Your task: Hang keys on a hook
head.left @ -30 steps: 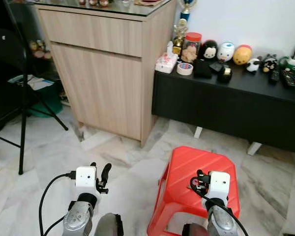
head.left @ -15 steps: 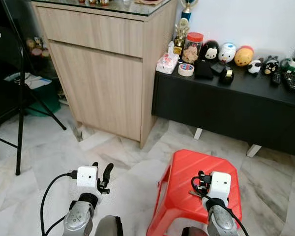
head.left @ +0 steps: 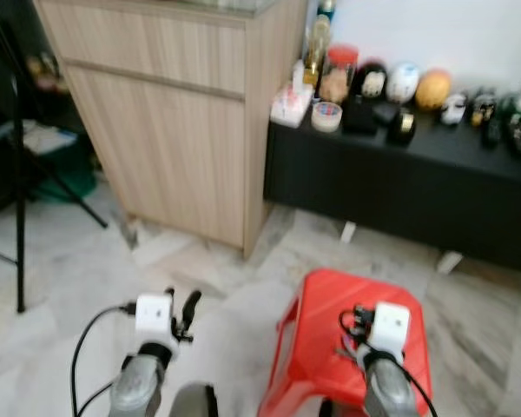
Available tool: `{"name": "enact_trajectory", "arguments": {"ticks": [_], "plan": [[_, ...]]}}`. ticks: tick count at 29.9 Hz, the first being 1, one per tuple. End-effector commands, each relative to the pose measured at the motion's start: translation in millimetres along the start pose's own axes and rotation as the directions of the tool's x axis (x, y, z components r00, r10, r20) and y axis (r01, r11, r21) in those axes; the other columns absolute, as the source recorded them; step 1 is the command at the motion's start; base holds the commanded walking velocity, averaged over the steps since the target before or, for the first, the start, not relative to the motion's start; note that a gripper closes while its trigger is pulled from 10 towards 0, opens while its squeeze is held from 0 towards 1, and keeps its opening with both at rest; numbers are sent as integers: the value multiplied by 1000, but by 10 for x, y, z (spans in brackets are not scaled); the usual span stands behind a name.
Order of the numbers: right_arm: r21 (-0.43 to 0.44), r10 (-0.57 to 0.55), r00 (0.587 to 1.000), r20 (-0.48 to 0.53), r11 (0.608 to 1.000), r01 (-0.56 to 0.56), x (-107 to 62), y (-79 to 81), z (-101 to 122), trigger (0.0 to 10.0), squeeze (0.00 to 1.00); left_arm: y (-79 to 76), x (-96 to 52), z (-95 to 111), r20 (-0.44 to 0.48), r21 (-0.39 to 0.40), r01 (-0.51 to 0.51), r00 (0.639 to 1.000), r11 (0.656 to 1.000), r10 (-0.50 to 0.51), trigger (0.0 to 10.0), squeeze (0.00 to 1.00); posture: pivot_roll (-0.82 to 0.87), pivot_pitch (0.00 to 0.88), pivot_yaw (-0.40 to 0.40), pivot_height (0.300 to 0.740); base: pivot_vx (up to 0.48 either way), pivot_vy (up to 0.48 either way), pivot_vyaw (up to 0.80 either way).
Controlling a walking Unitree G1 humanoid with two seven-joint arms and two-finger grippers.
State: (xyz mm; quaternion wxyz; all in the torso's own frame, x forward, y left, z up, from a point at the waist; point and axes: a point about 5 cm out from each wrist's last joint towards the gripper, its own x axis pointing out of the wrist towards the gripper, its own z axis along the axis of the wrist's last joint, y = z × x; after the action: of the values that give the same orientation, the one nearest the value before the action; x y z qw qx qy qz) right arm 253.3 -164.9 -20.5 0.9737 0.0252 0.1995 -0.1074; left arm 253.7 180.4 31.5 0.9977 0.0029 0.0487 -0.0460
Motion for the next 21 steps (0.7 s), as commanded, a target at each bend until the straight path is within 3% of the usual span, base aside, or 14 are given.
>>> {"name": "enact_trajectory", "arguments": {"ticks": [1,4,11,21], "plan": [[-8,-40,997,-63,999,40,-26,-97,-113,10000,0,-47,-5,-21,-17,-13,17,1000,1000,-17,10000,0,63,37,-48,611,0,0,0],[-62,-70,986,-152,996,61,-42,-168,-227,10000,0,-52,-3,-23,-21,-13,22,1000,1000,-22,10000,0,63,37,-48,611,0,0,0],[-74,-105,968,-226,993,90,-43,-252,-297,10000,0,-53,-1,-23,-23,-12,26,999,1000,-26,10000,0,63,40,-47,611,0,0,0],[-74,-88,962,-260,995,71,20,-270,-257,10000,0,-35,-2,3,-18,-5,26,999,1000,-27,10000,0,71,46,-40,611,0,0,0]]}}
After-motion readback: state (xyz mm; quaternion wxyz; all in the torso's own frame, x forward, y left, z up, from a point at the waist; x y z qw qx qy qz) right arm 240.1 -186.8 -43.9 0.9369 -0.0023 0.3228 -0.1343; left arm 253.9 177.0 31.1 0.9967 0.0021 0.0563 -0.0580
